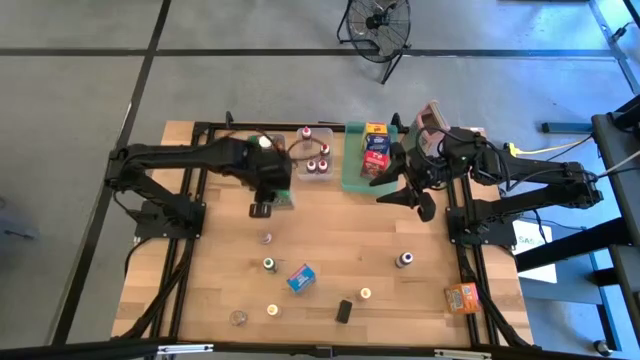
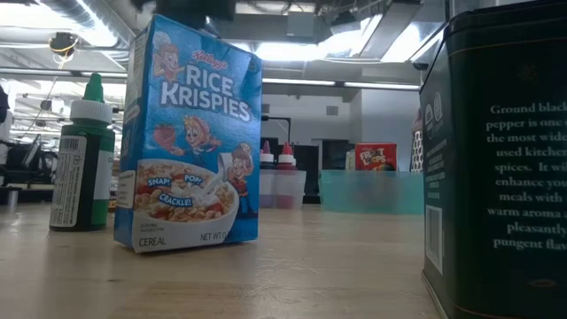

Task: Pick & Place Kitchen Items
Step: Put the green cereal box into the green bin

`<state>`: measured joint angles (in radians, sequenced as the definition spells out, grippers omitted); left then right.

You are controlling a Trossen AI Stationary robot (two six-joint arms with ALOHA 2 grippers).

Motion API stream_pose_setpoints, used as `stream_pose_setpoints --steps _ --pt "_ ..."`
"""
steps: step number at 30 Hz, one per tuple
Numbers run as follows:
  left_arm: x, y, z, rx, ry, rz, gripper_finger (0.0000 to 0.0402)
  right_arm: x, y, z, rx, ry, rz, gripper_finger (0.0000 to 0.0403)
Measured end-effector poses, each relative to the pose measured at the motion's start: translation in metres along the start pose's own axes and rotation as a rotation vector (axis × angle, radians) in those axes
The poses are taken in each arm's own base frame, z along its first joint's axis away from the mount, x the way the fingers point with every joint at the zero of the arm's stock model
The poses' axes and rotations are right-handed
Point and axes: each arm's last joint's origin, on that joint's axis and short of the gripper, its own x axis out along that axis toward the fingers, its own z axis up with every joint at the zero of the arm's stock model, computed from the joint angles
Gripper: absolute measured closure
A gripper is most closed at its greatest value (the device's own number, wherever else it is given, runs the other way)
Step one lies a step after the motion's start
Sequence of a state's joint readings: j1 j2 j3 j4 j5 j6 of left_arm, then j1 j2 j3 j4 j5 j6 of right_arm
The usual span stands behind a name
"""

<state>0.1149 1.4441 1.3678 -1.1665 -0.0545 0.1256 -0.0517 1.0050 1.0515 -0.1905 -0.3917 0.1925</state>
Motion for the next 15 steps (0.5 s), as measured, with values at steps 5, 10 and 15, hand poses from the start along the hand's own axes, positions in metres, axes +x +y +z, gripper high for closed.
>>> stream_pose_setpoints --steps 5,10,15 --pt "-0.033 0.021 0.015 0.007 -0.084 0.07 0.0298 0.0 0.01 0.005 -0.021 -0.038 0.113 0.0194" --pt "-0.046 0.043 0.033 0.04 -0.128 0.119 0.0298 -0.009 0.034 0.014 -0.096 -0.136 0.24 0.0194" --pt "-0.039 0.061 0.067 0.109 -0.129 0.14 0.0299 -0.021 0.051 0.02 -0.139 -0.208 0.309 0.0194"
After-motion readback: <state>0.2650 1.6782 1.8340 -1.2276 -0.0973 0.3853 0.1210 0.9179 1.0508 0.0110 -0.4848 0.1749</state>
